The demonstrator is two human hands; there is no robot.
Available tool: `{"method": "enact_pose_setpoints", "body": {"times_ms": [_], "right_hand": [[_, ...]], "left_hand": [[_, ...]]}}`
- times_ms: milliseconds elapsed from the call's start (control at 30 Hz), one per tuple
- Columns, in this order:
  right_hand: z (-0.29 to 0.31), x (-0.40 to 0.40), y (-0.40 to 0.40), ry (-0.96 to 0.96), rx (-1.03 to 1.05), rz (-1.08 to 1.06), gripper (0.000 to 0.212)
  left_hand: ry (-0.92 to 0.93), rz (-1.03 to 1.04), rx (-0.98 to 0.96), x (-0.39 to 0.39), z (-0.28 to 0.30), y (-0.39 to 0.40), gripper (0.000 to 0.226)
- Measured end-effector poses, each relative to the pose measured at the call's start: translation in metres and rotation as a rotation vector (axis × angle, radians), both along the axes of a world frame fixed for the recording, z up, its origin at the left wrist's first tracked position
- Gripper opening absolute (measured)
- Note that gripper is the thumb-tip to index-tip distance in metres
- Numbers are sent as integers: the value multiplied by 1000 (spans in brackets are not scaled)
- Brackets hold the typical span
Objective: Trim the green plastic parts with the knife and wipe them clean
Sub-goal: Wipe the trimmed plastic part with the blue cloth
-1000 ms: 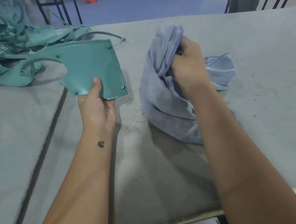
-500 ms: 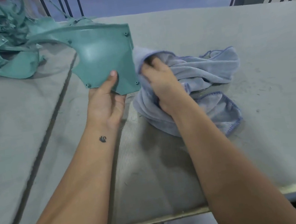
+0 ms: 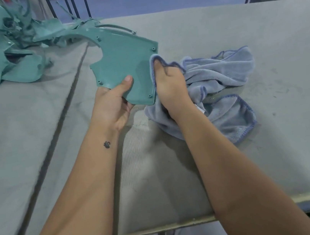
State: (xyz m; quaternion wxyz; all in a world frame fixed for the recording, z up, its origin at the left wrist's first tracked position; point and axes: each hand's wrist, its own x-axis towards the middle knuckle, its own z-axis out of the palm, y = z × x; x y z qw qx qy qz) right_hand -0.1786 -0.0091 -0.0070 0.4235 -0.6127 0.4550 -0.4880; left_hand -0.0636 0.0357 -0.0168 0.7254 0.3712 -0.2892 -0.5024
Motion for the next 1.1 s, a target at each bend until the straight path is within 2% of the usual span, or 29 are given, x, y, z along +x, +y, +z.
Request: {"method": "enact_pose_setpoints", "body": {"times_ms": [133, 167, 233, 333, 433, 500, 567, 600, 667, 733, 767, 867, 1000, 1033, 1100], "right_hand": [[9, -15, -7, -464, 259, -35, 34], [12, -21, -9, -504, 310, -9, 33], [10, -29, -13, -365, 309, 49, 33], [1, -30, -10, -238, 102, 186, 30], [-3, -23, -11, -68, -69, 115, 35], [1, -18, -10, -1, -24, 62, 45], [4, -17, -11, 63, 117, 23, 41], [6, -18, -12, 33, 208, 23, 35], [8, -24, -11, -235, 353, 120, 26], [6, -28, -10, -406, 378, 291, 11], [2, -30, -9, -388, 332, 369, 6], [-4, -29, -11, -274, 162, 428, 23], [-3, -21, -10, -183, 26, 204, 16], [-1, -18, -8, -191, 25, 183, 18], [1, -12, -6, -204, 57, 77, 39]], "left_hand": [[-115, -31, 40, 7, -2, 1, 28], [-145, -23, 54, 6, -3, 1, 32], [-189, 23, 59, 4, -4, 1, 38], [-221, 112, 13, 7, -3, -1, 36], [-129, 102, 35, 13, -3, -1, 34], [-96, 40, 35, 17, -4, -2, 29], [-90, -17, 17, 23, -4, -1, 27], [-97, -42, 13, 25, -4, 0, 28], [-143, -83, 22, 27, -4, 1, 30], [-195, -106, 34, 25, -5, 2, 33], [-212, -105, 31, 24, -5, 2, 34], [-254, -82, -2, 22, -4, 3, 35], [-243, -89, -26, 20, -1, 5, 34], [-246, -89, -35, 19, -1, 5, 33], [-254, -73, -53, 17, 0, 6, 32]]}}
